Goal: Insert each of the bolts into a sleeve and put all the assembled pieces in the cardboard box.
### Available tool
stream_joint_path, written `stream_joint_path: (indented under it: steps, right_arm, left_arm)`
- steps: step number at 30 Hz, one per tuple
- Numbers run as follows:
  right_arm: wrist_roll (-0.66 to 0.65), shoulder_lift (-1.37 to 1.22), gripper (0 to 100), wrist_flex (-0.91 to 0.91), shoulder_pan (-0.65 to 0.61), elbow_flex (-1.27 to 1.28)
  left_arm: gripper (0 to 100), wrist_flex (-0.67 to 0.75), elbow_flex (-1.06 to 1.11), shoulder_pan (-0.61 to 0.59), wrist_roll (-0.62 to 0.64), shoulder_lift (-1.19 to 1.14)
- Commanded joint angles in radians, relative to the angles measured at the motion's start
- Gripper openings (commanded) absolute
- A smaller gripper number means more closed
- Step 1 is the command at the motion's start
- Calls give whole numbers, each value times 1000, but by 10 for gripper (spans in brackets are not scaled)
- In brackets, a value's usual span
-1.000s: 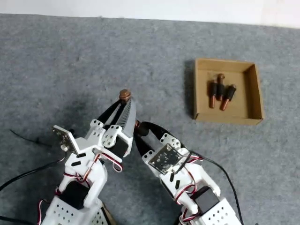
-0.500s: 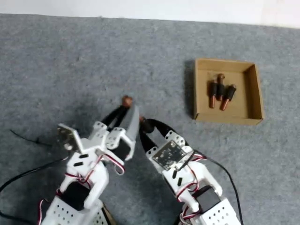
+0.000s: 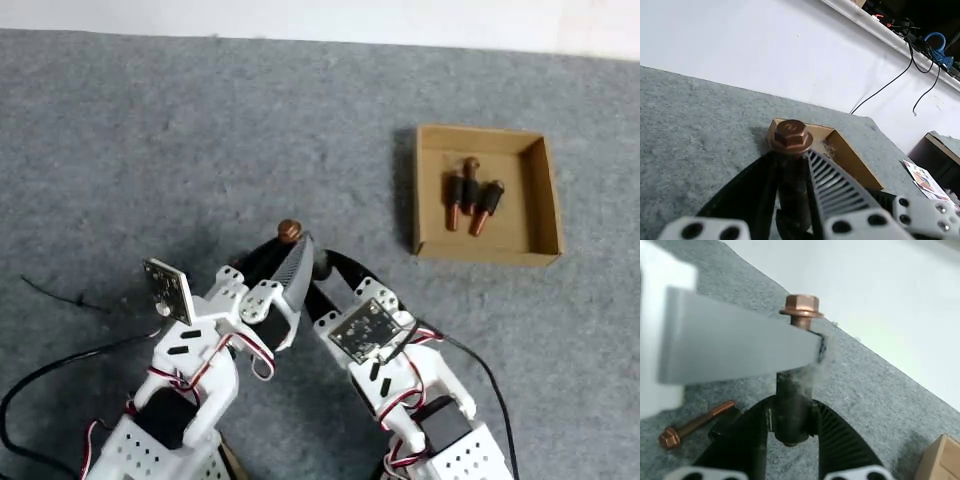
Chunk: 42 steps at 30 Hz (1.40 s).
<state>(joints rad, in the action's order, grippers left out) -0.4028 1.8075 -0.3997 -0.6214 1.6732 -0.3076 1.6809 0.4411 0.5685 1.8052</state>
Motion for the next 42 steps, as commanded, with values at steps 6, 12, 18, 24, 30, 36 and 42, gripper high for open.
stream_joint_path:
  steps: [6,12,18,24,30,36,42]
  right_arm:
    - [-11,28,6,10,19,105]
    - [-11,28,6,10,19,105]
    - [-11,28,6,10,19,105]
    - [-11,28,6,10,22,105]
    - [-11,28,6,10,24,105]
    - [-11,28,6,10,25,105]
    - [-5,28,6,50,120,102]
  left_arm:
    - [47,2,16,1,-6,15]
    - [321,-2,16,5,-2,7]
    - [412,-2,16,-21,0,7]
    - [412,2,16,-124,71,15]
    - [412,3,16,-137,86,15]
    - [411,3,16,-160,89,15]
    - [410,37,16,-219,84,15]
